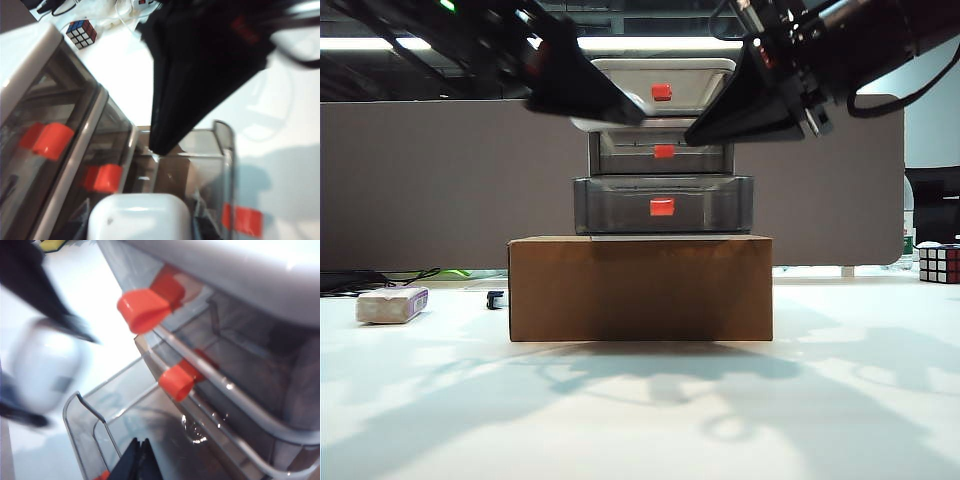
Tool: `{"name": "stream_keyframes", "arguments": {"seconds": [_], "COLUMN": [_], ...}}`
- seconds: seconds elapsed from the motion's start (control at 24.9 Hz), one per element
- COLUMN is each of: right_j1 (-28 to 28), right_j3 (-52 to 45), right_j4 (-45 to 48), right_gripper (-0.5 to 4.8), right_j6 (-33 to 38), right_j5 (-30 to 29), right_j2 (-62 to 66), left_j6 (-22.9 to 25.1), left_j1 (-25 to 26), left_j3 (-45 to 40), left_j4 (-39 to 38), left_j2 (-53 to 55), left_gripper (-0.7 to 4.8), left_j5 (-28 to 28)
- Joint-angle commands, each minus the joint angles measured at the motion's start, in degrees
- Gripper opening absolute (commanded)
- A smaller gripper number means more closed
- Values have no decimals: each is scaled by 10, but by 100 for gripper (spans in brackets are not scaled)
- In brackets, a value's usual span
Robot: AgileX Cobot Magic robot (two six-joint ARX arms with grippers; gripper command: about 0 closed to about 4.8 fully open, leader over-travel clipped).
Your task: Open the third layer of the drawer on the table, pick up the earphone case on the table and put it in, and finally close the drawer.
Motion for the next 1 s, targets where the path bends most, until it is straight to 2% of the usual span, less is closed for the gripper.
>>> {"name": "stream_keyframes", "arguments": {"seconds": [0.04, 0.2, 0.32, 0.4, 0.48, 0.52, 0.92, 0.96, 1.0], "right_j1": [-5, -16, -22, -26, -26, -26, -26, -26, -26], "right_j3": [3, 3, 3, 3, 3, 3, 3, 3, 3], "right_j4": [-6, -18, -26, -29, -29, -29, -28, -28, -28], "right_gripper": [-6, -5, -6, -5, -5, -5, -6, -5, -5], "right_j6": [-3, -5, -5, -5, -5, -5, -6, -5, -5], "right_j5": [-2, 0, 0, -3, -3, -3, -3, -3, -3], "right_j2": [-17, -32, -49, -62, -70, -73, -78, -78, -78], "left_j6": [-3, -9, -37, -54, -64, -66, -78, -78, -79], "left_j1": [-27, -36, -38, -38, -38, -38, -42, -44, -44], "left_j3": [25, 30, 29, 30, 30, 30, 31, 31, 31], "left_j4": [13, 13, 13, 20, 24, 26, 31, 29, 22], "left_j2": [42, 71, 91, 103, 106, 105, 57, 45, 11], "left_gripper": [187, 187, 189, 275, 385, 409, 402, 395, 366], "left_j5": [-4, -20, -45, -48, -47, -48, -49, -49, -48]}}
